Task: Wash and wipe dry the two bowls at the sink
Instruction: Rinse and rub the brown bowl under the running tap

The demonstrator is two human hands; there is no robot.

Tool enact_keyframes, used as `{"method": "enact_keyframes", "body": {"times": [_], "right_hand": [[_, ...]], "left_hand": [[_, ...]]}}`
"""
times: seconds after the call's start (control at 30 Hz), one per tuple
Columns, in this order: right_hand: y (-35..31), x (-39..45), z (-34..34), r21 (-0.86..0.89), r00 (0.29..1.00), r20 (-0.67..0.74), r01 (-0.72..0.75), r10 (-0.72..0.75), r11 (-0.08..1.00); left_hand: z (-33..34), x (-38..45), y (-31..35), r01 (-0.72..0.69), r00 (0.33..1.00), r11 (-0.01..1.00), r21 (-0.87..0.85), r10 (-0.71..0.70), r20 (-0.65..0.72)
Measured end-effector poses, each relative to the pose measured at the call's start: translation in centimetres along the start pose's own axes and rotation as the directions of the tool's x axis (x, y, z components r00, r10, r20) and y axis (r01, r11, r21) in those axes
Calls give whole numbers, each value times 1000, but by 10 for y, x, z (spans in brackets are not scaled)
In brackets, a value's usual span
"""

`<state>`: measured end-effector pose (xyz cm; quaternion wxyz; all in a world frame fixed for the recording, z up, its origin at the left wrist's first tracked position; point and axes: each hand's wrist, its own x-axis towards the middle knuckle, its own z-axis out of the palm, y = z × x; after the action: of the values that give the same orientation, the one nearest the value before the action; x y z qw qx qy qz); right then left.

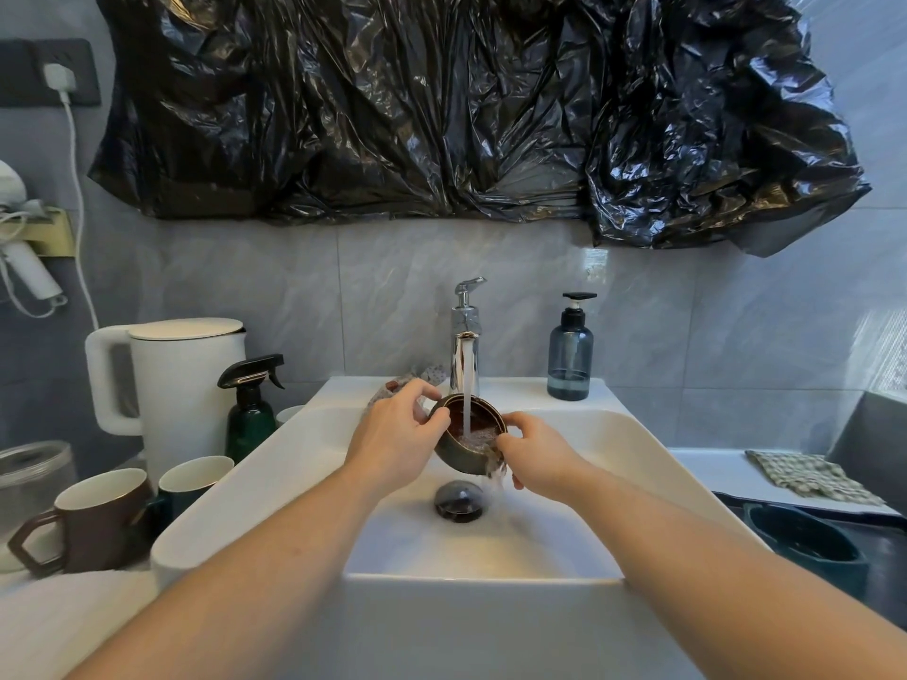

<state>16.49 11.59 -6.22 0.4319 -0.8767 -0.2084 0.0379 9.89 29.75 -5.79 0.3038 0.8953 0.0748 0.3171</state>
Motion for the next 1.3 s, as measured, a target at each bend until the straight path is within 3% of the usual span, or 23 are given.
{"method": "enact_keyframes", "body": {"times": [0.2, 0.6, 1.3], "right_hand": [[2, 1, 1, 57, 1000, -19, 0, 1, 998], [4, 5, 2, -19, 1000, -6, -28, 28, 999], [2, 0, -1, -50, 998, -21, -67, 66, 997]], "left_hand": [[3, 2, -4, 29, 999, 1000, 10, -29, 42], [4, 2, -6, 133, 986, 991, 0, -132, 104], [5, 0, -9, 166, 963, 986, -3, -162, 215]]}}
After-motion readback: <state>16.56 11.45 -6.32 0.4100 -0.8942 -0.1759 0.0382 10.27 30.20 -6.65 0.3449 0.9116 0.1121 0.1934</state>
